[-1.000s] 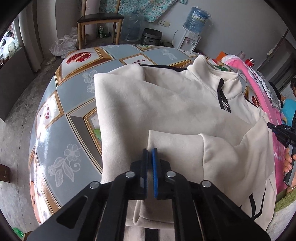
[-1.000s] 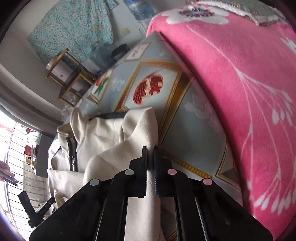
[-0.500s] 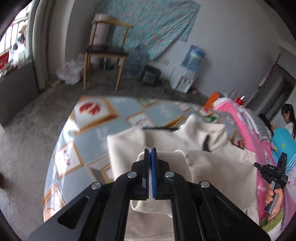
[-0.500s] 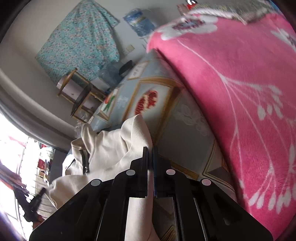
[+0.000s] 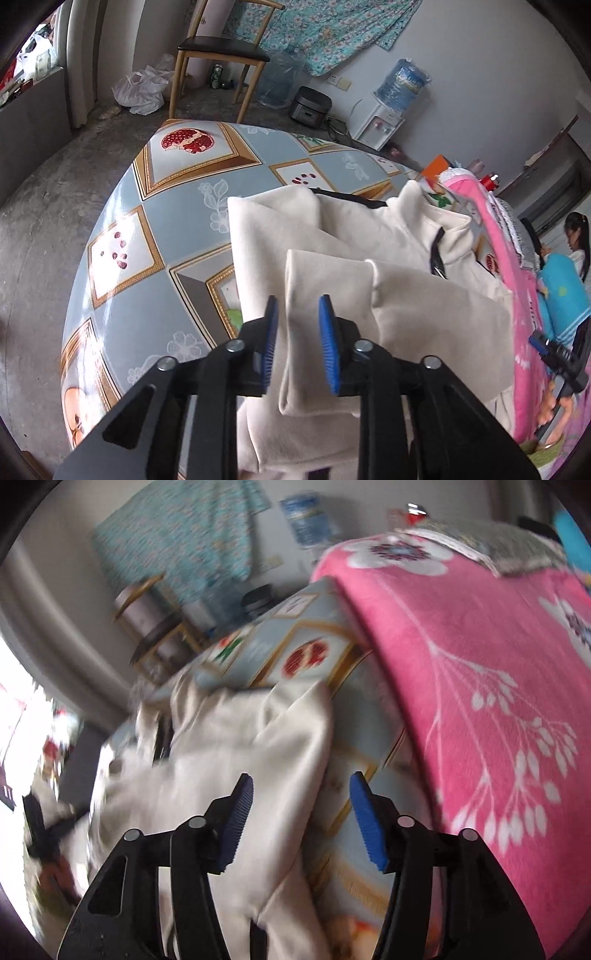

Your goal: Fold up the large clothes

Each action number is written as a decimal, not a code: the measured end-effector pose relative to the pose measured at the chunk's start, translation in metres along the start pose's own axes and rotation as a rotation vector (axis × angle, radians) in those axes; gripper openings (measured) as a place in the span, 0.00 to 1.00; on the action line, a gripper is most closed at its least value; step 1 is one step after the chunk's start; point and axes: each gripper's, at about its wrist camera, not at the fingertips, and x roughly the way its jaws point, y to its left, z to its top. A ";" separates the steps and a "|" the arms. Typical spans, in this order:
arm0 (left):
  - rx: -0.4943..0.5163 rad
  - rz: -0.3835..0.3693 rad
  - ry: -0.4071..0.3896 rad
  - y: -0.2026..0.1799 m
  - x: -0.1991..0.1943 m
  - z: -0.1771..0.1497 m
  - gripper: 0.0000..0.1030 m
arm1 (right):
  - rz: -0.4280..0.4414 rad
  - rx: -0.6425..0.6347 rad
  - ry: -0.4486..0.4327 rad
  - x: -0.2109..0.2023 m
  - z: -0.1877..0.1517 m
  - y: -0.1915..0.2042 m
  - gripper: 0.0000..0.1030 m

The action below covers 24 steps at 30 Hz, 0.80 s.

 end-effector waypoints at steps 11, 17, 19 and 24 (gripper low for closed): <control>0.149 0.110 0.035 -0.019 0.012 -0.028 0.10 | -0.281 -0.430 0.125 0.011 -0.105 0.067 0.26; 0.150 0.041 -0.043 -0.028 -0.028 -0.026 0.04 | -0.386 -0.381 -0.049 -0.037 -0.102 0.066 0.04; 0.132 0.010 -0.040 -0.029 -0.035 -0.026 0.04 | -0.400 -0.336 -0.073 -0.045 -0.099 0.057 0.04; 0.158 0.063 0.033 -0.022 -0.005 -0.041 0.04 | -0.410 -0.286 0.004 -0.017 -0.100 0.034 0.04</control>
